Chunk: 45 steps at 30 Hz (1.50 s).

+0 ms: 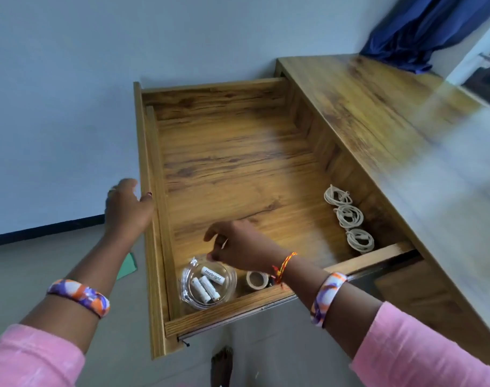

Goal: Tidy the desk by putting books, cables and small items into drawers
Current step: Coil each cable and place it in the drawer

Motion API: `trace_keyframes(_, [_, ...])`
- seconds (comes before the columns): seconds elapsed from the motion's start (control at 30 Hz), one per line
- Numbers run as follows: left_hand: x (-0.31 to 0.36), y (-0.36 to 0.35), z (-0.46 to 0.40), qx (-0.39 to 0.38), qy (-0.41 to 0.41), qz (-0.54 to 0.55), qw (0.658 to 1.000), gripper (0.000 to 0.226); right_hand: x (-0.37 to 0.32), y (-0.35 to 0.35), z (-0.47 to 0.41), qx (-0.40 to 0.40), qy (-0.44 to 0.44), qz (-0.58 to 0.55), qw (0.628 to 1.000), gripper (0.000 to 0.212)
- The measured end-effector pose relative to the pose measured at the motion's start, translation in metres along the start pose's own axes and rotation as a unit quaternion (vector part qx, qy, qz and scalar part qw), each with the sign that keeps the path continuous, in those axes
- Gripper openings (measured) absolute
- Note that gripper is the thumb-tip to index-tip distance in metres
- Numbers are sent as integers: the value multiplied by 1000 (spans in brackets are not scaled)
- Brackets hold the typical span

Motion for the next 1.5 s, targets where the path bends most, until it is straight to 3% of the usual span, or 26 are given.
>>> trace_keyframes(0.17, [-11, 4, 0, -60, 144, 179, 971, 29, -49, -36, 4, -97, 40, -47, 993, 74])
trace_keyframes(0.27, [-12, 8, 0, -56, 180, 258, 947, 31, -64, -51, 2, -80, 49, -41, 995, 71])
trace_keyframes(0.5, [1, -3, 0, -81, 180, 326, 924, 37, -51, -50, -3, -51, 27, -29, 998, 73])
trace_keyframes(0.83, [67, -73, -8, -162, 125, 314, 927, 33, 17, 5, 23, 39, -94, -18, 995, 74])
trace_keyframes(0.97, [99, -112, -6, -189, 104, 331, 919, 35, 52, 25, 38, 98, -168, 17, 981, 57])
trace_keyframes(1.07, [129, -142, 0, -201, 84, 333, 917, 35, 76, 41, 52, 150, -207, 69, 964, 52])
trace_keyframes(1.3, [187, -203, 3, -248, 83, 333, 906, 36, 131, 56, 88, 328, -246, 169, 896, 66])
trace_keyframes(1.4, [210, -223, 6, -272, 84, 311, 907, 31, 157, 66, 92, 389, -307, 187, 848, 81])
trace_keyframes(1.5, [232, -240, 8, -278, 98, 307, 905, 40, 178, 76, 90, 399, -356, 233, 812, 98])
Point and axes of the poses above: each hand's wrist, its own z-axis away from the middle knuckle, its own y-axis out of the back of the hand, x = y × z, the point moved 1 cm from there along -z, towards the middle knuckle, and after that the axes turned 6 degrees about -y, right-handed, at the moved point
